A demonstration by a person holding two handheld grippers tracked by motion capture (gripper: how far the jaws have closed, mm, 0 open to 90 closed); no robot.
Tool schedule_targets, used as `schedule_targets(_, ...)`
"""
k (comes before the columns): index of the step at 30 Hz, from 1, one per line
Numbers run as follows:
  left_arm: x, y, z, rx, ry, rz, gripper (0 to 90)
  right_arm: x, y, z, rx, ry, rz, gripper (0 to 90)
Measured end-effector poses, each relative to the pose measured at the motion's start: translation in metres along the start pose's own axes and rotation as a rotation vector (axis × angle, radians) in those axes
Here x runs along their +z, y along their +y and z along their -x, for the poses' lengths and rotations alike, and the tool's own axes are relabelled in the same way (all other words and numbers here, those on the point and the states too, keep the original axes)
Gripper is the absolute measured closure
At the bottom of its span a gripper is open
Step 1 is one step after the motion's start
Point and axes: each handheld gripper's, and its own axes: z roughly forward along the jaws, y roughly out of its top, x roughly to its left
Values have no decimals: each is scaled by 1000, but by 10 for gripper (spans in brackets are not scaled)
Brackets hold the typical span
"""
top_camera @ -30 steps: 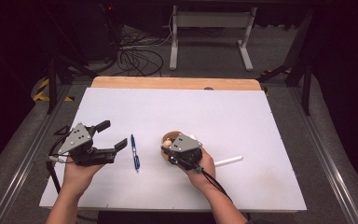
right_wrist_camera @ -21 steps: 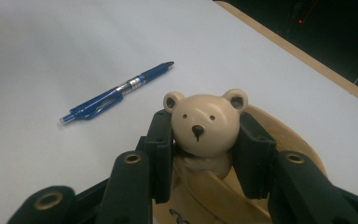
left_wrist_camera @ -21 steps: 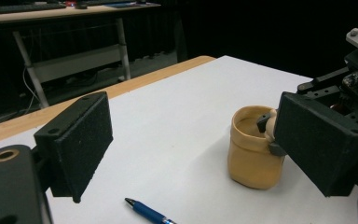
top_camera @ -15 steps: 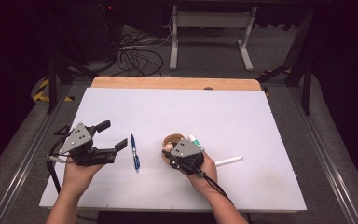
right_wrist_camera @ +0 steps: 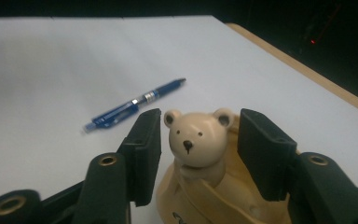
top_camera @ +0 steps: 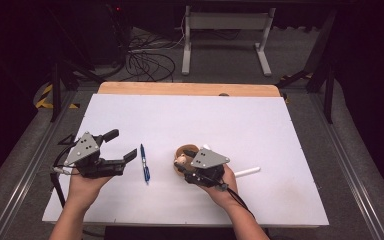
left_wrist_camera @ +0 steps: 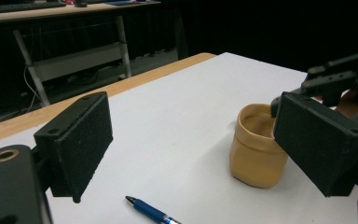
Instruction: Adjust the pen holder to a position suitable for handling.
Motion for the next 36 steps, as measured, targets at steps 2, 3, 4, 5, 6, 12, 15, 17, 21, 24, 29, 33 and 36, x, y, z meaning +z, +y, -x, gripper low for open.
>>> schedule_targets(2, 0, 0, 0, -2, -1, -4, 123, -10, 2, 7, -9, 24, 17, 450)
schedule_targets(3, 1, 0, 0, -2, -1, -2, 123, -15, 2, 11, -12, 30, 20, 436)
schedule_targets(4, 1, 0, 1, -1, -1, -3, 123, -20, 2, 15, -13, 33, 25, 427)
schedule_targets(5, 1, 0, 1, 0, -2, -3, 123, -26, 2, 19, -10, 37, 32, 425)
schedule_targets(6, 1, 0, 1, 1, -3, -2, 123, -31, 2, 23, -9, 39, 41, 423)
schedule_targets(12, 2, 0, 2, 2, -5, -2, 123, -62, -5, 48, 20, 22, 67, 408)
schedule_targets(15, 2, 0, 2, 5, -7, -4, 123, -75, -11, 57, 26, 18, 69, 410)
schedule_targets(17, 2, 0, 2, 5, -6, -5, 123, -82, -14, 62, 22, 21, 68, 410)
schedule_targets(21, 3, 0, 2, 3, -7, -7, 124, -91, -23, 70, 12, 43, 48, 420)
schedule_targets(24, 3, 0, 2, -4, -14, 1, 122, -94, -30, 76, 1, 83, 18, 422)
schedule_targets(29, 2, 0, 2, -2, -12, 3, 122, -95, -43, 83, -8, 121, -29, 443)
schedule_targets(33, 3, -1, 2, -1, -10, -6, 122, -92, -52, 87, -17, 170, -87, 462)
schedule_targets(36, 4, -1, 2, 4, -9, -12, 122, -91, -58, 89, -35, 202, -137, 473)
